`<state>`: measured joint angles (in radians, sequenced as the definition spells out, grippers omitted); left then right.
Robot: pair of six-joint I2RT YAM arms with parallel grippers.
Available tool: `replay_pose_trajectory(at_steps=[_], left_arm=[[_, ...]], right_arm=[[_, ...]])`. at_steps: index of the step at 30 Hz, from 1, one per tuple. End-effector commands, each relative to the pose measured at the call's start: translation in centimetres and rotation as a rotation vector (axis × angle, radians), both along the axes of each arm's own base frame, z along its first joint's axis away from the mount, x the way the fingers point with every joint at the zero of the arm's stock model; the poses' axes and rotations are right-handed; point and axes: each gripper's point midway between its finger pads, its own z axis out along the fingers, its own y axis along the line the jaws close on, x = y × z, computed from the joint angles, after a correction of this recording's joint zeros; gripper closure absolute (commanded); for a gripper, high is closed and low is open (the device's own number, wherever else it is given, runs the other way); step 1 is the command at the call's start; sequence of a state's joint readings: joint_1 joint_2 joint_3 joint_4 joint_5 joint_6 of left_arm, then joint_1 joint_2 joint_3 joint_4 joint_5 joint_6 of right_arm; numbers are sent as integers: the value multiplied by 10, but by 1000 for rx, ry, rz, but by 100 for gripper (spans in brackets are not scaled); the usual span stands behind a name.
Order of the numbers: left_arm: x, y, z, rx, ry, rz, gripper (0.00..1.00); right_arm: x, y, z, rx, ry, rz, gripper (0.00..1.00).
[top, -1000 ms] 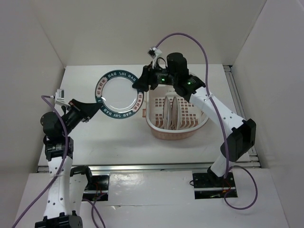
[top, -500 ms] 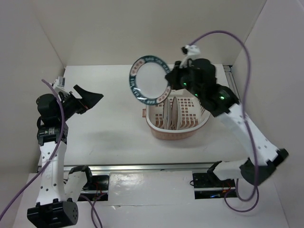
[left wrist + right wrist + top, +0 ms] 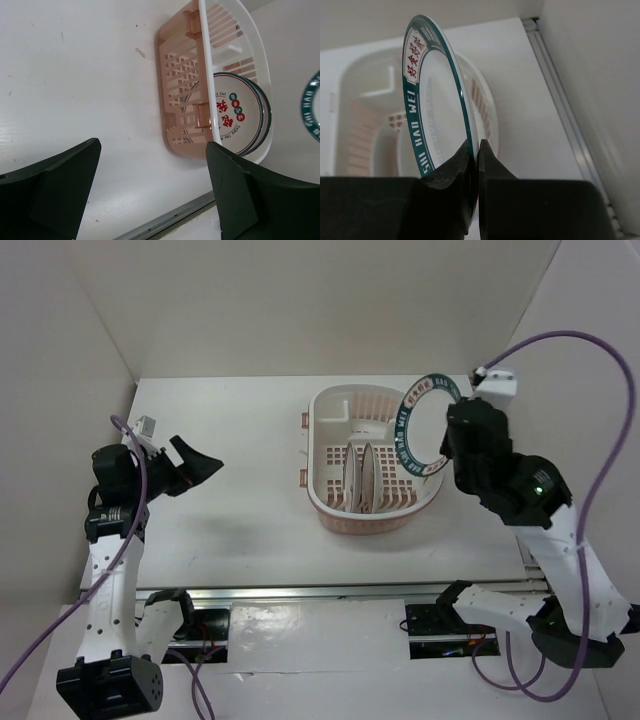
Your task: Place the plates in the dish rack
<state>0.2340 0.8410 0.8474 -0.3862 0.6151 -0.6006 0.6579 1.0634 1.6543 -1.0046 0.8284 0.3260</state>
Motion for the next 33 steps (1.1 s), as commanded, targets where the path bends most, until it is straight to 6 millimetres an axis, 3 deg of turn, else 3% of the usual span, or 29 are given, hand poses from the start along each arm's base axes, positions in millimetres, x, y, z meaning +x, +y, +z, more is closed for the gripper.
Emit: replay_pose_trajectory(at_steps=[1,14,18,23,33], left_arm=[[0,-3,4,44,-53,-45,0],[-4,-2,0,45,-37,-36,0],[-4,-2,0,45,-37,-36,0],[-3,-1,-1,49,-36,-28,0],[-4,-1,-2,47,-27,-28,0]], right_arm=[[1,-16,-34,-112,85,-124,100],[43,15,-95,-234,208,-100,100],[48,20,-124,-239,268,-64,100],[50,22,-147,-261,315,-57,100],[55,27,-164,-246,340,-44,100]])
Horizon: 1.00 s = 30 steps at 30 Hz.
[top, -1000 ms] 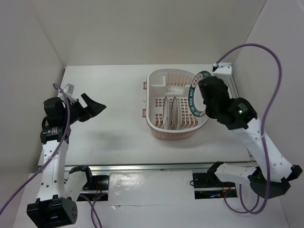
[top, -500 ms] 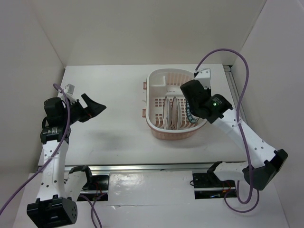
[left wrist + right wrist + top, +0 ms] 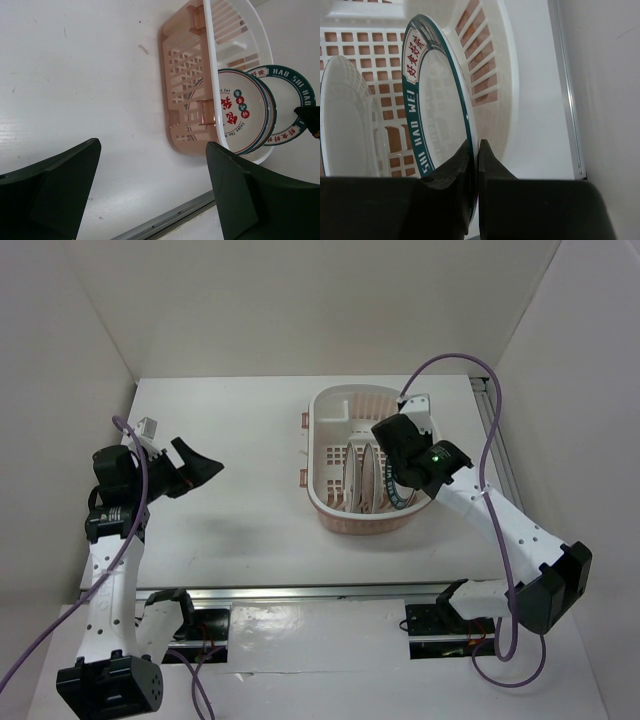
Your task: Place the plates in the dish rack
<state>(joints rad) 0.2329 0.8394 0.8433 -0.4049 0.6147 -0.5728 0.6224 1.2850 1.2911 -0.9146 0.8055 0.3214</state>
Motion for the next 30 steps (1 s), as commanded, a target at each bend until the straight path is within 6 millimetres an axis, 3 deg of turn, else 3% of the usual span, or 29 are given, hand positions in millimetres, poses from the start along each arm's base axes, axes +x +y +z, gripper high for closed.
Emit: replay_pose_trajectory(at_steps=[1,26,30], left_arm=[[-1,1,2,33,-35,-8,0],[-1,3,6,43,-42,8,0],[-1,3,6,43,-42,8,0]], right_arm=[[10,2,3,29,-61,-27,100],[-6,11,-26,-3,-8,10,100],[-6,11,-26,-3,-8,10,91]])
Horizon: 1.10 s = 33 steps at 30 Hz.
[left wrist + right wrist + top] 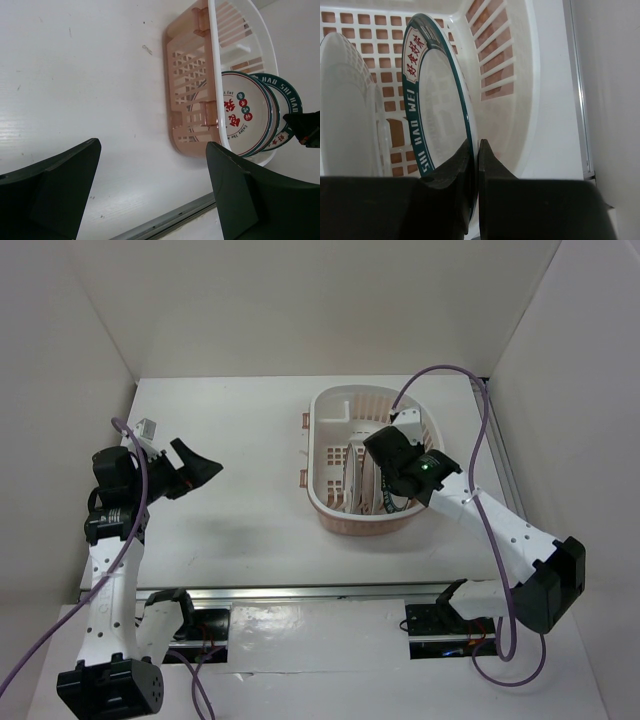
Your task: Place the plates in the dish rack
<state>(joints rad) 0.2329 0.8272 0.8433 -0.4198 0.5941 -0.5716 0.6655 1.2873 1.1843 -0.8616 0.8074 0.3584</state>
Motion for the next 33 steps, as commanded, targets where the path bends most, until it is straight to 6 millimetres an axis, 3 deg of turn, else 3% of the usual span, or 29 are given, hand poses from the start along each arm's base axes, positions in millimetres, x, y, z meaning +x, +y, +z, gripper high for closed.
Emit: replay_pose_trajectory(at_steps=[1,4,7,13,23,28,33], left_arm=[[1,1,6,34,-46,-10,0],[1,1,6,34,-46,-10,0],[0,1,5,39,-41,-13,0],[0,1,5,39,-41,-13,0],[1,1,2,37,-32,-13,0],[1,1,2,37,-32,-13,0],[3,2,4,37,-32,-13,0]], right_arm=[[2,1,4,-2,-32,-11,88],[2,1,4,-2,-32,-11,77],[4,2,4,-2,-32,-11,58],[8,5,6,-1,-33,-11,41],[2,-1,43,43,-88,-42,30],[-8,1,64,56,-107,-38,0],[-11,7,91,115,-137,-21,0]])
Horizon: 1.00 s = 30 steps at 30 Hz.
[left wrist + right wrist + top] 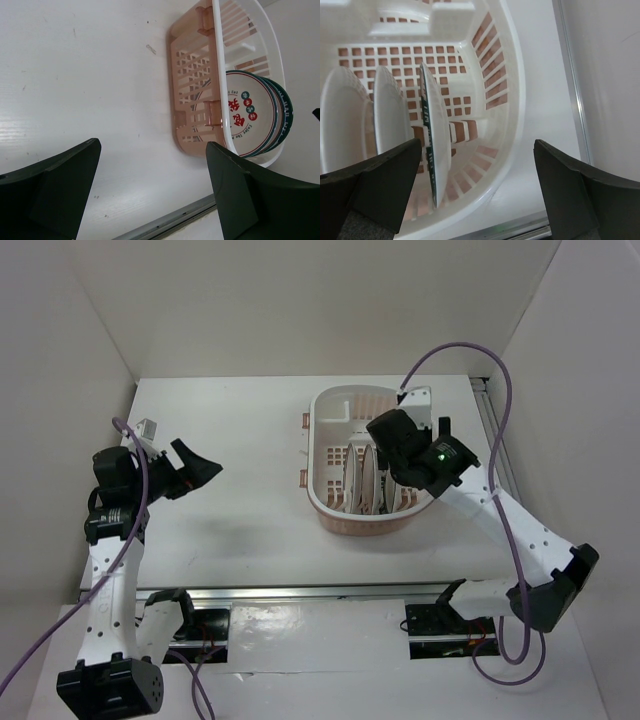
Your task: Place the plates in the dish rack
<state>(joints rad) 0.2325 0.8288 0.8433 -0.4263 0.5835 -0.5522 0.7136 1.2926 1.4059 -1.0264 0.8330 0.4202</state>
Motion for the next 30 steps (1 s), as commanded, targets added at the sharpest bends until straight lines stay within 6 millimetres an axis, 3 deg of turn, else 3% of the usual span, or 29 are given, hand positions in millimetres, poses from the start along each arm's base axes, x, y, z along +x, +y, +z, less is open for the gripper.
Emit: replay_pose_trajectory(at_steps=[1,3,4,7,11,12,15,20,30], left_arm=[[3,0,7,18,-33,-16,0],[3,0,6,26,-36,-19,0],[2,0,9,26,-36,-19,0],[1,4,14,42,-33,14,0],[-6,13,25,85,-49,82,0],[-8,16,24,94,-47,101,0],[-20,12,32,102,-71,101,0],[-38,16,53,138,-102,143,0],[-80,5,92,163,-180,140,0]], right_arm=[[-8,-1,40,78,-81,-4,0],[-13,1,52,120,-87,20,0],[-16,4,72,163,-127,46,0],[-33,4,104,250,-180,106,0],[-57,-17,126,304,-239,125,0],[-68,-30,130,296,-250,121,0],[-84,-54,112,242,-225,85,0],[-104,-77,91,233,-203,50,0],[-140,-100,110,381,-305,69,0]])
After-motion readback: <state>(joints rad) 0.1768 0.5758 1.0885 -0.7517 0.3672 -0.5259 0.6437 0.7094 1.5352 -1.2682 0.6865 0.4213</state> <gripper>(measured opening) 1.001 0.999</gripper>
